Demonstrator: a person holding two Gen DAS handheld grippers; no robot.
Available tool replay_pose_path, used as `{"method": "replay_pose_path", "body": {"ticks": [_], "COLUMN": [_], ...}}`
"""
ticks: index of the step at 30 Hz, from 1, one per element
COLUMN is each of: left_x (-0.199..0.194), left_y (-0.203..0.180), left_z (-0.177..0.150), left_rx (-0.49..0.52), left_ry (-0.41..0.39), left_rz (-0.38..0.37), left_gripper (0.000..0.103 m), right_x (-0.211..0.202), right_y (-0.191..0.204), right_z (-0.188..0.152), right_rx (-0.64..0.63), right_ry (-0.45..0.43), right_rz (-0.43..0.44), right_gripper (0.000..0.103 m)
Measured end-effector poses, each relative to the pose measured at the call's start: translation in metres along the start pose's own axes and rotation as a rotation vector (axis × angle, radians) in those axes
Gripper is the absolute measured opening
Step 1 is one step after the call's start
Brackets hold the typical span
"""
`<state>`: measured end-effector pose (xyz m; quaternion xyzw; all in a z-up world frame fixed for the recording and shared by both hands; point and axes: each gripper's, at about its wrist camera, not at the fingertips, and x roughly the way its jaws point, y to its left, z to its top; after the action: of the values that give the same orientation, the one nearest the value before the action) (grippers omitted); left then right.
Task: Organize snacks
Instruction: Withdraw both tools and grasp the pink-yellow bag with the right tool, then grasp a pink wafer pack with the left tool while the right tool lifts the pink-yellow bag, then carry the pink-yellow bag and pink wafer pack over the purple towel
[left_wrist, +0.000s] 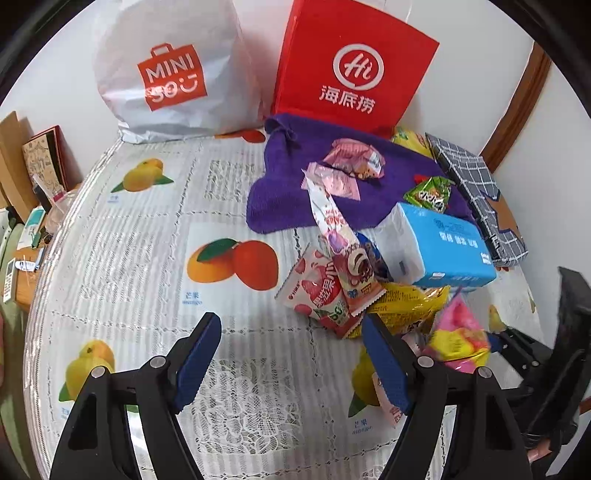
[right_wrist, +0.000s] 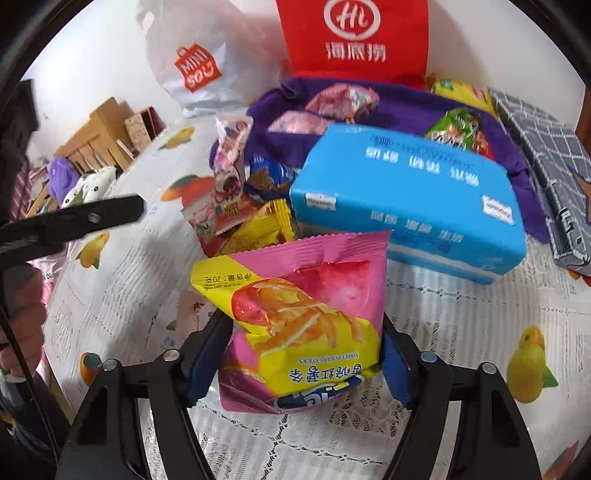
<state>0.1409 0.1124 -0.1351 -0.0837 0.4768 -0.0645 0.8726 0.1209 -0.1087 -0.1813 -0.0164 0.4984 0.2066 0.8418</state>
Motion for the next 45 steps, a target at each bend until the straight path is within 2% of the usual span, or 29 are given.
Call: {"method": "replay_pose_path", "body": {"ticks": [5, 14, 18, 22, 29, 31, 34, 35, 37, 38, 41, 45], "left_x": [0.012, 0.032, 0.042, 0.05, 0.045, 0.044, 0.044, 0.044, 0.043, 0.041, 0.036, 0.034], "left_y": [-0.015, -0.068, -0.09, -0.102, -0.109, -0.115, -0.125, -0.128, -0.133, -0.132, -0.13, -0.13], "left_z": [-0.003, -0.016, -0.02, -0.028, -0.046, -0.052, -0.058, -0.061, -0.064, -0.065, -0.065, -0.064], "left_rx": [0.032, 0.166, 0.221, 0.252, 0.3, 0.338, 0.396, 0.413, 0.434, 0.435, 0.431, 0.408], "left_ry": [0.023, 0.075, 0.121, 0.165, 0.169, 0.16, 0.133, 0.12, 0.1, 0.091, 0.082, 0.083], "left_rz": [-0.025, -0.093, -0.123, -0.146, -0.171, -0.16, -0.093, -0.07, -0.058, -0.065, -0.086, -0.101], "left_gripper": [0.077, 0.077, 0.077, 0.077, 0.077, 0.076, 0.075, 0.074, 0.064, 0.052, 0.034, 0.031], "right_x": [-0.026, -0.058, -0.061, -0.064, -0.059, -0.058, -0.057, -0.056, -0.056, -0.055, -0.055, -0.057], "right_y": [-0.018, -0.079, -0.103, -0.119, -0.124, -0.122, -0.119, -0.119, -0.117, -0.117, -0.115, -0.112], "right_z": [-0.008, -0.027, -0.036, -0.046, -0.054, -0.055, -0.055, -0.055, -0.055, -0.055, -0.056, -0.057], "right_rx": [0.011, 0.106, 0.162, 0.193, 0.203, 0.197, 0.192, 0.192, 0.188, 0.185, 0.175, 0.169], "right_ry": [-0.057, -0.111, -0.103, -0.101, -0.081, -0.082, -0.083, -0.083, -0.081, -0.081, -0.081, -0.083], "right_rz": [-0.015, -0.135, -0.186, -0.193, -0.197, -0.193, -0.187, -0.186, -0.185, -0.183, -0.185, -0.179], "right_gripper": [0.073, 0.073, 0.073, 0.073, 0.073, 0.073, 0.073, 0.073, 0.073, 0.073, 0.073, 0.073]}}
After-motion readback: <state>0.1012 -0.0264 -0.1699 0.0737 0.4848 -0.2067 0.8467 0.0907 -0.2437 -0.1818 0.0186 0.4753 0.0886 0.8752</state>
